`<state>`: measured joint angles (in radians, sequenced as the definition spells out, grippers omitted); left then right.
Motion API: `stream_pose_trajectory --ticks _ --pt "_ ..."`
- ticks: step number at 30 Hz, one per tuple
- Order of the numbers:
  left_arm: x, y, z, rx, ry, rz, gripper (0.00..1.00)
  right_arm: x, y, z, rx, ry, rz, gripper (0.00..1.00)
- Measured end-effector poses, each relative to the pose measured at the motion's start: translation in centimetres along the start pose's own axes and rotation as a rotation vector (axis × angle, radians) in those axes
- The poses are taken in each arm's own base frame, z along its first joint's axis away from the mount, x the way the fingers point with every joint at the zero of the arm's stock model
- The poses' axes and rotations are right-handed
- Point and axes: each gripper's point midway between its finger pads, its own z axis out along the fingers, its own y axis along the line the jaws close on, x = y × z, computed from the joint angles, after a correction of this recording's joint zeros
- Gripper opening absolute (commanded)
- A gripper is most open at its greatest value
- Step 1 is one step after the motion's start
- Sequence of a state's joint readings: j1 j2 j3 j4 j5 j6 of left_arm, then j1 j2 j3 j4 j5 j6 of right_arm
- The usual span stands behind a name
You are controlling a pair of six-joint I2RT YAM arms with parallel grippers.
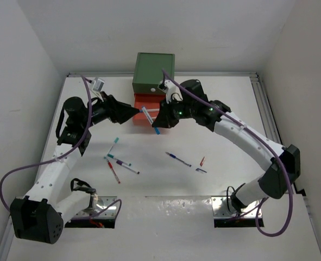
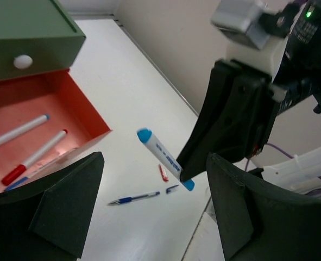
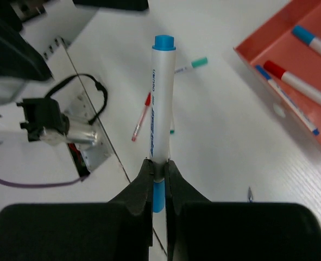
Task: Sort the stationery into containers
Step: Pick up the pen from the center of the board.
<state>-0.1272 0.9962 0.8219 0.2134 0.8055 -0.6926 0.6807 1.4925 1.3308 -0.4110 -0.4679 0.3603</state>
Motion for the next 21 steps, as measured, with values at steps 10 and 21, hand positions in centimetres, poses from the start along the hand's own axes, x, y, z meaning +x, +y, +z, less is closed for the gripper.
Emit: stream_pose_trajectory --ticks 10,21 --pt "1.7 -0.3 2.1 0.044 0.038 -0.107 0.81 -3.7 1.7 0.4 -0.068 -0.073 0.044 0.0" --pt "1.4 0.6 4.3 0.059 0.007 -0.239 0.0 -4.1 2.7 1.1 -0.108 -0.072 0.06 0.34"
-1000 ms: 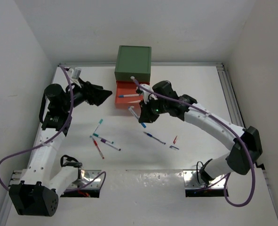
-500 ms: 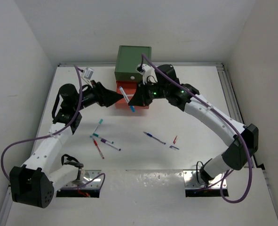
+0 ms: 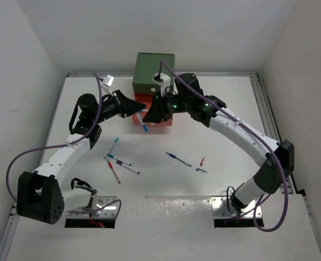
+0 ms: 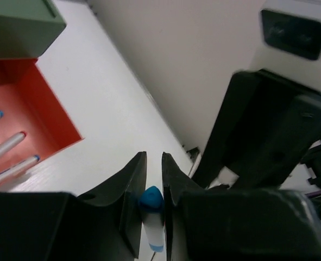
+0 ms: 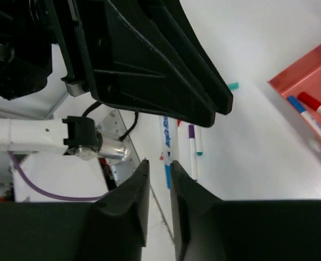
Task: Sort the stationery into containers
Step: Pick up the pen from the center of the board, then place the pen in the drawer.
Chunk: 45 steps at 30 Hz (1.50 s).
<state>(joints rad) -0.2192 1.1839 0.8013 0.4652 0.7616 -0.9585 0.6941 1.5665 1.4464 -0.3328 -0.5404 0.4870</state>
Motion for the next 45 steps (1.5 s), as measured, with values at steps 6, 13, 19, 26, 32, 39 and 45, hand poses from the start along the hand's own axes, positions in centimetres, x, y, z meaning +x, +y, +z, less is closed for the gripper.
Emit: stream_pose_trajectory --ticks 6,13,19,26,32,39,45 --pt "-2.9 0.6 2.1 -0.062 0.079 0.203 0.0 0.0 -4.0 -2.3 0.073 -0.028 0.051 0.38" --pt "-6.5 -2.4 8.5 -0.047 0.281 0.78 0.0 2.6 -14.0 -11.2 0.335 -0.117 0.205 0.38" --pt "-1.1 1.3 12.2 -0.097 0.582 1.037 0.0 3.7 -16.4 -15.9 0.439 -0.183 0.252 0.38" --pt "8.0 9.2 11.0 -0.202 1.039 1.183 0.0 5.5 -17.7 -17.7 0.487 -0.194 0.302 0.38" --pt "7.1 12.4 10.0 -0.284 1.136 1.267 0.02 7.2 -17.7 -17.3 0.476 -0.166 0.336 0.37" --pt "4.6 13.4 9.8 -0.336 1.132 1.34 0.33 8.0 -17.6 -16.9 0.465 -0.148 0.348 0.38" --pt "4.5 14.5 10.1 -0.334 1.134 1.331 0.43 8.0 -17.3 -16.6 0.456 -0.141 0.343 0.38"
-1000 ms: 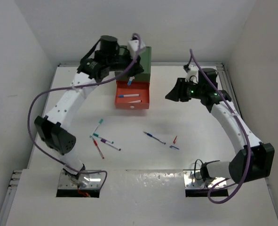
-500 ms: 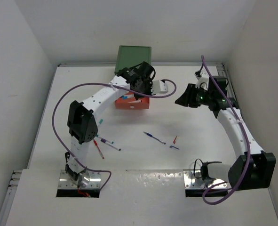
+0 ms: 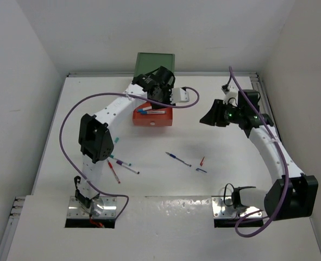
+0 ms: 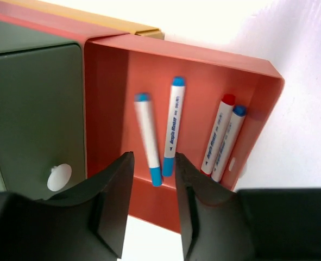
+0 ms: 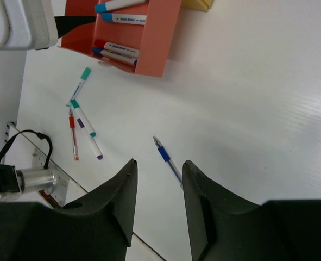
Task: Sort the stationery into containers
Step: Place the pen in the drawer, then pick up the pen from the center of the board.
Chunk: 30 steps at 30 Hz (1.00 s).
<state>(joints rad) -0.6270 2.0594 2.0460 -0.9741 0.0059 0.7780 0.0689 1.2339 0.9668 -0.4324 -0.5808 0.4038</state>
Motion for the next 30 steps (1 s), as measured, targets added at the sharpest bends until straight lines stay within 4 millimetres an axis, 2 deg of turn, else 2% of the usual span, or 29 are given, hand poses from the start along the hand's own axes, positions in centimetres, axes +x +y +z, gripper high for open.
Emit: stream_pose_trajectory --ticks 3,6,9,11,12,14,17,19,20,22,27,30 --pt "0.0 0.3 0.1 0.003 -0.014 -0.016 0.46 0.2 0.3 0.1 -0.007 0.007 -0.009 0.38" --pt "-0.8 1.3 -0.6 -0.013 -0.062 -0.055 0.46 0.5 0.7 0.3 -0.015 0.019 -0.033 0.38" --pt "-2.0 2.6 -2.1 -0.024 -0.16 -0.138 0.46 1.2 1.3 0.6 -0.021 0.049 -0.082 0.38" --pt "-1.6 3.3 -4.2 -0.026 -0.234 -0.232 0.49 1.3 2.0 0.9 -0.028 0.073 -0.132 0.38" --pt "-0.8 3.6 -5.5 -0.036 -0.268 -0.29 0.51 1.4 2.4 1.0 -0.033 0.08 -0.163 0.38" --pt "2.4 3.5 -9.0 -0.069 -0.303 -0.421 0.55 1.7 2.9 1.2 -0.038 0.092 -0.209 0.39" --pt "8.7 3.1 -14.2 -0.174 -0.303 -0.602 0.59 2.3 3.1 1.4 -0.038 0.114 -0.248 0.39" --pt "12.6 1.6 -16.2 -0.233 -0.269 -0.7 0.6 2.5 3.0 1.5 -0.031 0.119 -0.263 0.4" --pt "13.9 0.4 -16.4 -0.235 -0.246 -0.728 0.61 2.6 3.1 1.5 -0.03 0.121 -0.269 0.41" --pt "15.9 -2.3 -15.1 -0.203 -0.195 -0.767 0.61 2.6 3.0 1.6 -0.025 0.123 -0.279 0.42" --pt "20.9 -10.1 -9.1 -0.004 0.003 -0.894 0.61 2.9 2.7 1.8 -0.011 0.137 -0.292 0.43" --pt "22.9 -13.5 -6.7 0.087 0.1 -0.959 0.61 3.0 2.4 1.8 -0.002 0.143 -0.296 0.44"
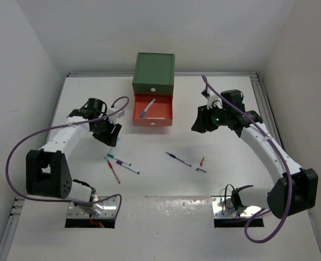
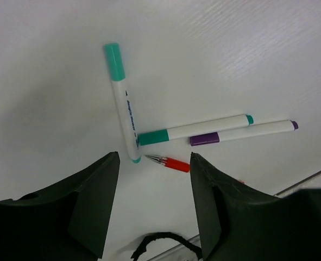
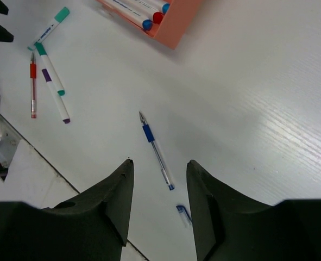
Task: Sort the stationery into containers
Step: Pick up the pen from the center of the board.
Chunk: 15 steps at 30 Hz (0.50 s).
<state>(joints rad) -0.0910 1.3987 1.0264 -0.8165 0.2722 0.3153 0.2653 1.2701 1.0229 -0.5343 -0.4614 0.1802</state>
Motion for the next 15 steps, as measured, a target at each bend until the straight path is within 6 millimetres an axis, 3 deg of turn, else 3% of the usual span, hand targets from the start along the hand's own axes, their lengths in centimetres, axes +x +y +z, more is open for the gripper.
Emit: stream_pose_trajectory --ticks 5,15 --pt "2.0 0.4 2.7 -0.006 0.079 -0.058 0.6 0.2 -0.4 0.0 0.019 0.006 -0.006 0.45" --pt "1.7 2.4 7.1 -0.062 0.115 -0.089 0.53 0.4 -0.7 -0.1 0.034 0.015 -0.011 0.45"
